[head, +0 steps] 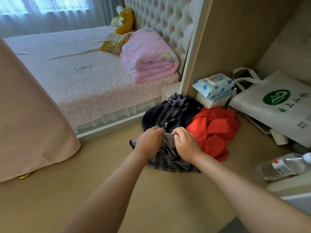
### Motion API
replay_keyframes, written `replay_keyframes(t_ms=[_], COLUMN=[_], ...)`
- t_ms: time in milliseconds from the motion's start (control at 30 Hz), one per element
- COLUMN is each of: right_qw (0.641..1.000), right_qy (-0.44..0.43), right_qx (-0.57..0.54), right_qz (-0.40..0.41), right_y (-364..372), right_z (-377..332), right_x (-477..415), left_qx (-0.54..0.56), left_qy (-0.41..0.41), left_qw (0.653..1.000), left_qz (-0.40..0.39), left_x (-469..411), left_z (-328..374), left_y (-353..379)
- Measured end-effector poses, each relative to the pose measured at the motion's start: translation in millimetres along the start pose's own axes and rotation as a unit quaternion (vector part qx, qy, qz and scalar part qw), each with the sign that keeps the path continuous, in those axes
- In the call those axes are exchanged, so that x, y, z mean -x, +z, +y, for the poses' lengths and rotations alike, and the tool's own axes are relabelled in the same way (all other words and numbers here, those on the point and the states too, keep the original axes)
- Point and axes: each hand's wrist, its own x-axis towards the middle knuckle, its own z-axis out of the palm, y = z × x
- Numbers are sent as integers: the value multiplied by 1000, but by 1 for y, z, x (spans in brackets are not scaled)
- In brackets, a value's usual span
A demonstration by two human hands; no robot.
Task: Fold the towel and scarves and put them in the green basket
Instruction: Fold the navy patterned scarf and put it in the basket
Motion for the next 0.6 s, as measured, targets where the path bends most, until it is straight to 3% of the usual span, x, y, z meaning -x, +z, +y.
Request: replay_keyframes(t_ms=[167, 267, 400, 500, 600], right_qw=[997, 991, 981, 977, 973], right_qy=[37, 80, 125, 197, 209], right_qx=[-63, -88, 32, -30, -94], right_qz=[-13, -65, -143, -76, -18], right_y=[-17, -33, -37, -31, -25], right_z=[-30, -49, -59, -77, -108], right_x=[1, 7, 22, 31, 41], left_qx=[-21, -18, 63, 35, -3], left_qy=[7, 8, -75, -98, -154], left_qw=[1000, 998, 987, 989, 988], left_qz=[17, 53, 130, 101, 4], left_x=[8, 21, 53, 83, 110], left_z=[6, 3, -13, -37, -59], left_y=[-42, -66, -107, -131, -149])
